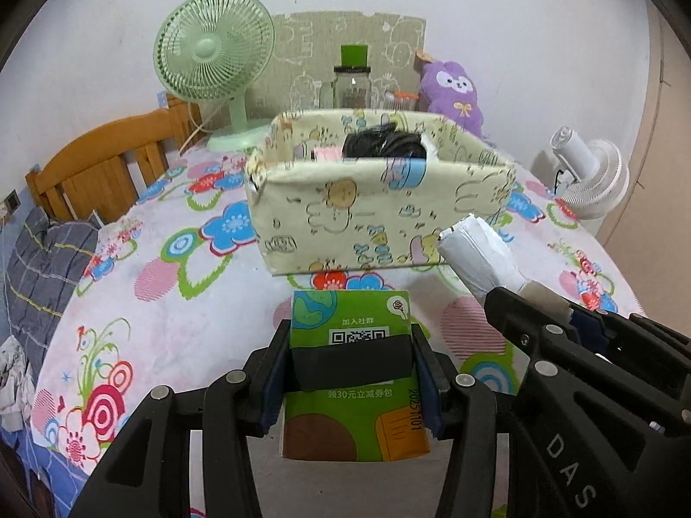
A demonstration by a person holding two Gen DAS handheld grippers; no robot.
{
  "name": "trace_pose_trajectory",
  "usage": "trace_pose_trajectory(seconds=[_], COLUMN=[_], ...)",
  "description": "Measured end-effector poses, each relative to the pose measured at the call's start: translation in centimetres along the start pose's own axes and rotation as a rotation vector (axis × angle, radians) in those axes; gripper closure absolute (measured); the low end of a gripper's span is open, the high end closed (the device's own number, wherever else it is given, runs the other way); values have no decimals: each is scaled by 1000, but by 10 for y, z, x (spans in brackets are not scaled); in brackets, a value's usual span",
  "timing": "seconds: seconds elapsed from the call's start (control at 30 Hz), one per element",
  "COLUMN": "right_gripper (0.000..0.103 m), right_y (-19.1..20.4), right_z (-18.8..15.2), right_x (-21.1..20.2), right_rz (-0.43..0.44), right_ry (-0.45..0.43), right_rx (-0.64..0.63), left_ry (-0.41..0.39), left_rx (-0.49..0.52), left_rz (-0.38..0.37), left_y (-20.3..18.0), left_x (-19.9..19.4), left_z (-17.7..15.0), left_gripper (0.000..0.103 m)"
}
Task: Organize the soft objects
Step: 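Lift both held items and carry them over the fabric box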
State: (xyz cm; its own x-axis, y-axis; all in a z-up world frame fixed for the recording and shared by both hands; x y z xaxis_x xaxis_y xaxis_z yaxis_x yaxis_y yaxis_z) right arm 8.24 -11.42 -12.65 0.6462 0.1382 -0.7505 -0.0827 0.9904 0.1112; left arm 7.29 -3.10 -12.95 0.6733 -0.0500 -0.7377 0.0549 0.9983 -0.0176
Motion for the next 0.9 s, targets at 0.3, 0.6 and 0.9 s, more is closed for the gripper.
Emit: trace_pose_trajectory(seconds=[0.3, 0.6, 0.9], right_gripper=[81, 81, 81], right_y=[3, 7, 11], right_z=[10, 23, 38], right_x=[-31, -64, -89], right_rz=[-14, -15, -13], right_ry=[-64, -127, -183], right_rx=[-9, -13, -27], left_ry=[-55, -121, -175], left_rx=[7, 19, 18], left_rz=[-3, 2, 3], left_y=[-3, -3, -4], left_x=[-27, -58, -79], left_z=[12, 28, 43], left_gripper=[52, 52, 52])
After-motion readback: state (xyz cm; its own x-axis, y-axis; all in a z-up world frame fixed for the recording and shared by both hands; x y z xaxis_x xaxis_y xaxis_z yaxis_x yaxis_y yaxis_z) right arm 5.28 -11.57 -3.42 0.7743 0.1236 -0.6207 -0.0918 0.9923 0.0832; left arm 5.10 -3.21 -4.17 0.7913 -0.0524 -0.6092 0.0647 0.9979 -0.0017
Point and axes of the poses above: each gripper's, at about its wrist camera, not at the fingertips, and x roughly the way its jaws point, y to its left, z to its top, the point moved 3 cm from there along x, roughly the way its jaws point, and after that the axes turned 3 degrees about y, right-handed, at the moved point
